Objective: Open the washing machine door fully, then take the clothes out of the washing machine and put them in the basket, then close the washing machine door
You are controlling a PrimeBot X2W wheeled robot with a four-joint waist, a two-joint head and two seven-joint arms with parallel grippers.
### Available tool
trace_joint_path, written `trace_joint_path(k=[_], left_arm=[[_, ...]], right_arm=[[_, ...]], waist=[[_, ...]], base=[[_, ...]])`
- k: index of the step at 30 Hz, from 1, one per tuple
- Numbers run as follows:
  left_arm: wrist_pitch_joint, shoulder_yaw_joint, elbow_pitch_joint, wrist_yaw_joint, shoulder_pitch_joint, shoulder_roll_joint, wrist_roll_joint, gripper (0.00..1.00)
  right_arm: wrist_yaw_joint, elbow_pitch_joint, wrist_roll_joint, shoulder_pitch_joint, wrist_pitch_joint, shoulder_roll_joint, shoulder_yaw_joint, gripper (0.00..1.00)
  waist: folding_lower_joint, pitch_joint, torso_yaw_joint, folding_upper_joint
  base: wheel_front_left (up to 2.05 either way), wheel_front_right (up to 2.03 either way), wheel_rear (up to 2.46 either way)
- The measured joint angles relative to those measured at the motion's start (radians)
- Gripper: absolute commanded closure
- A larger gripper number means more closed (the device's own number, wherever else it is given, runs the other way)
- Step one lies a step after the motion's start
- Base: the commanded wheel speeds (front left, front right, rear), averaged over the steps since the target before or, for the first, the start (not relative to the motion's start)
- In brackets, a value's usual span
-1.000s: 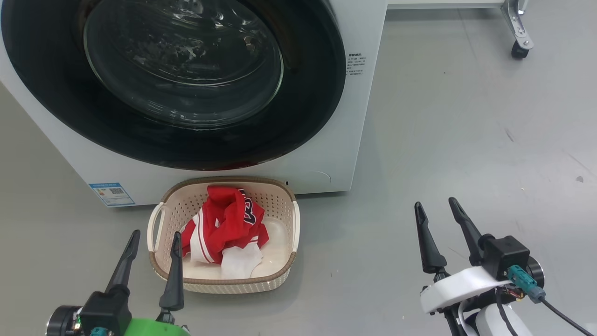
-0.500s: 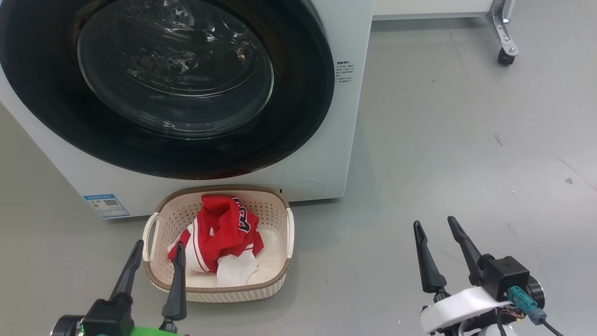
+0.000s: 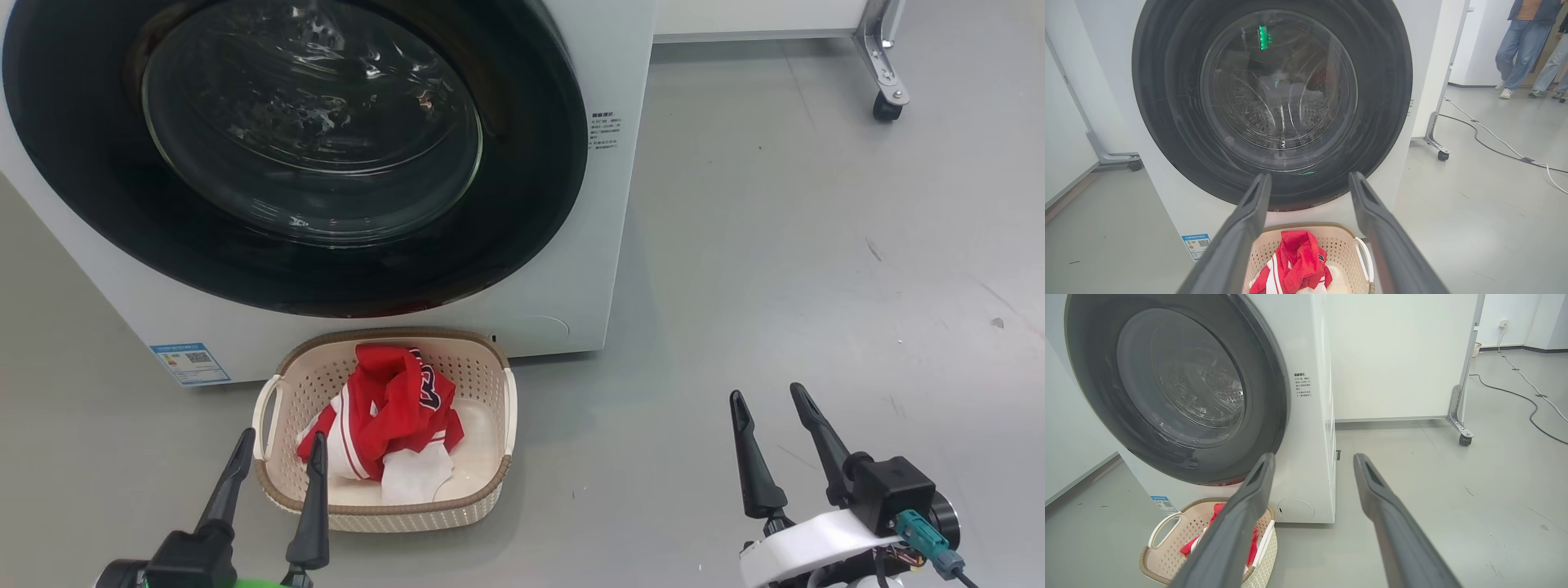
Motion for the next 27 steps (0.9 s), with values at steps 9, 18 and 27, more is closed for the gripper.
trace_joint_path(k=[9, 18, 27], left_arm=[[0.005, -0.003, -0.006, 0.000, 0.003, 0.000, -0.003, 0.00], [0.009, -0.004, -0.007, 0.007, 0.005, 0.000, -0.003, 0.00], [0.009, -0.009, -0.013, 0.007, 0.010, 0.000, -0.003, 1.00]], right_arm=[[-0.001, -0.016, 0.000, 0.017, 0.000, 0.002, -0.002, 0.00], [-0.001, -0.026, 0.000, 0.019, 0.000, 0.002, -0.004, 0.00], [-0.001, -0.029, 0.000, 0.032, 0.000, 0.002, -0.003, 1.00]], waist=[[0.0000, -0.002, 0.000, 0.0000], [0.0000, -0.006, 0.002, 0.0000], [0.0000, -0.010, 0.000, 0.0000]], base=[[0.00, 0.00, 0.00], [0.00, 0.00, 0.00], [0.00, 0.00, 0.00]])
